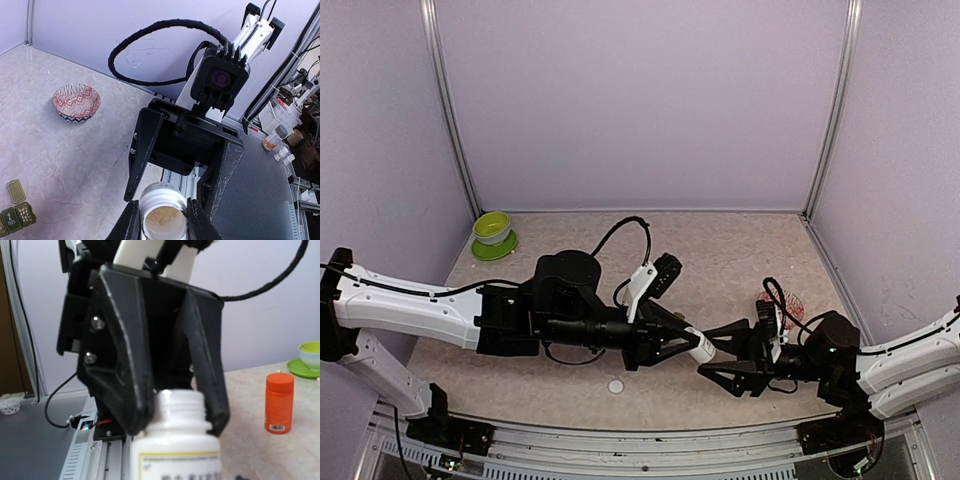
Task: Sort the pills into containers
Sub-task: Pass from the left arm to the right
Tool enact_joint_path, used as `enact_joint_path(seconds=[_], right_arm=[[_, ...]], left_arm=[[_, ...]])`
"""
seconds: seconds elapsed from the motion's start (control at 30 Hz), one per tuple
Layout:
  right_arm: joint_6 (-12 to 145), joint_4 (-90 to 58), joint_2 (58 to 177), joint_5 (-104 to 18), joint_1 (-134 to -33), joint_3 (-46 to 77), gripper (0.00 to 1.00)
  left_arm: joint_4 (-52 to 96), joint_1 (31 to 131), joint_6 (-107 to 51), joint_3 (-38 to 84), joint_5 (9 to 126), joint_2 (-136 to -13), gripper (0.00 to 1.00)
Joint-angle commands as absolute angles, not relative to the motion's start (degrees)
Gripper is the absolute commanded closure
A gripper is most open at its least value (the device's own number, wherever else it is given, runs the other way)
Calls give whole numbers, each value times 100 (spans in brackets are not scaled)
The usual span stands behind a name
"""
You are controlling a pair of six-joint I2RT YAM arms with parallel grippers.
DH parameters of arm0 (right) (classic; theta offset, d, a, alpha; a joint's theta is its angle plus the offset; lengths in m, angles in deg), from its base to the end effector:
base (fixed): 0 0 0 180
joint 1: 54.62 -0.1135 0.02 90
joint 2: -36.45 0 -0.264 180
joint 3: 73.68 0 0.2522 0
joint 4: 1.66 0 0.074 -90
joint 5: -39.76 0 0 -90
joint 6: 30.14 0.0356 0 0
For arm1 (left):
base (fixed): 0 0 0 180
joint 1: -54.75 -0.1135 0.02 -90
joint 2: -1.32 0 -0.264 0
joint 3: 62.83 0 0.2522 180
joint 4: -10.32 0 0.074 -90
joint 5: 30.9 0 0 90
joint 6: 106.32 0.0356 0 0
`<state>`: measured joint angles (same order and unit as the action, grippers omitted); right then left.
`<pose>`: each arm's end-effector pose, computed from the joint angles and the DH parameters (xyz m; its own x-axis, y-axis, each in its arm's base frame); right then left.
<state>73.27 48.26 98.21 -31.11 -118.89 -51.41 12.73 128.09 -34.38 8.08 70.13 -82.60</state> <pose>0.0744 0.1812 0.2052 -0.1534 0.1864 -0.9704 -0.9822 0.0787 0.1704 0.0917 -0.3303 0.2903 -0.3804 0.2097 -0.9007 0.9206 0.1785 -0.3472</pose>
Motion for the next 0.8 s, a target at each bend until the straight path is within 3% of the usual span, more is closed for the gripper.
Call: enact_joint_path(seconds=[0.0,0.57,0.77], right_arm=[[7406,4976,9855,-3203,-11852,-5021,41],[7463,5131,10075,-3233,-11852,-4878,53],[7478,5129,10190,-3099,-11852,-4815,72]], left_arm=[[1121,12822,-3338,809,6917,-8180,76],[1125,12822,-3368,814,6954,-8247,75],[1103,12831,-3395,762,6880,-8227,74]])
